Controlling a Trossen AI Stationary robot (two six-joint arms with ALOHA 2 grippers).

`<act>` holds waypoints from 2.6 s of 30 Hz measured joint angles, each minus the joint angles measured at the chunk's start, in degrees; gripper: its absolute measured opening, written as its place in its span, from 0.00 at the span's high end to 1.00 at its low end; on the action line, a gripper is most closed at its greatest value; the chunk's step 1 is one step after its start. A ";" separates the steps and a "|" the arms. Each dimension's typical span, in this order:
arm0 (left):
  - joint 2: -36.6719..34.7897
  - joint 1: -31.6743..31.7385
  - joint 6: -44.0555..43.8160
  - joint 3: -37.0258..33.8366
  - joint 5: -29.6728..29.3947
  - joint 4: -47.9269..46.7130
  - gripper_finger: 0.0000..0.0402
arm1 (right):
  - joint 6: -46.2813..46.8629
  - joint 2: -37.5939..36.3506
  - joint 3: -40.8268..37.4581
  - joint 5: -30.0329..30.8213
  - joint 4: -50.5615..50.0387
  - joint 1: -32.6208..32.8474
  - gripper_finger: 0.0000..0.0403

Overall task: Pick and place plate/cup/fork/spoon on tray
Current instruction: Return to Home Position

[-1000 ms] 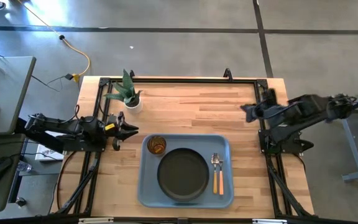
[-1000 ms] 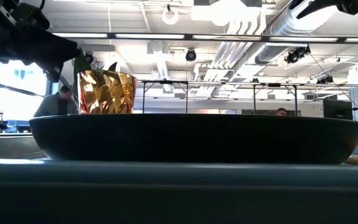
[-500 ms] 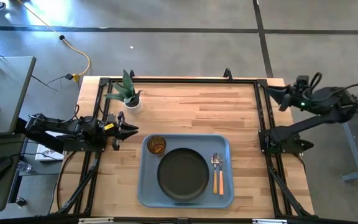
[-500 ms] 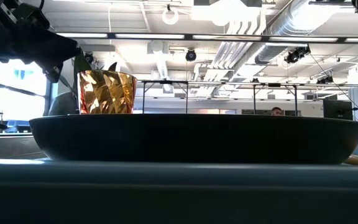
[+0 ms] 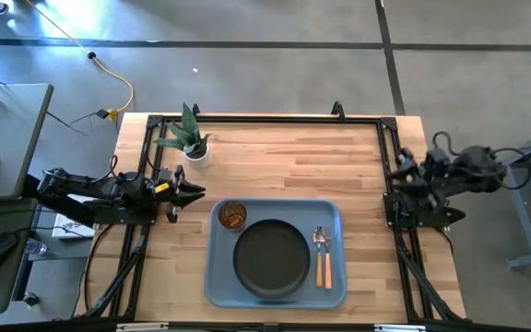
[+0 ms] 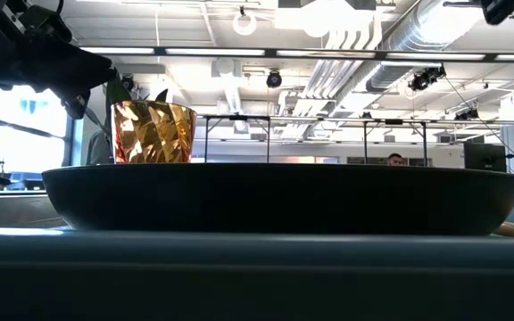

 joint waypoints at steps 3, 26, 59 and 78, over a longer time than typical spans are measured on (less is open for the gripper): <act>0.00 0.00 -0.01 0.00 0.00 -0.01 0.82 | -0.10 -1.58 -4.59 -3.08 0.88 0.00 0.68; 0.02 0.00 0.01 0.02 0.00 -0.39 0.82 | 2.23 -1.11 -30.42 -3.32 17.42 0.00 0.68; 0.04 0.00 -0.01 0.02 0.00 -0.40 0.82 | 7.82 -0.98 -34.06 -3.45 23.12 -0.02 0.68; 0.03 0.00 -0.01 0.02 0.00 -0.41 0.82 | 7.82 -0.96 -34.06 -3.44 23.10 -0.04 0.68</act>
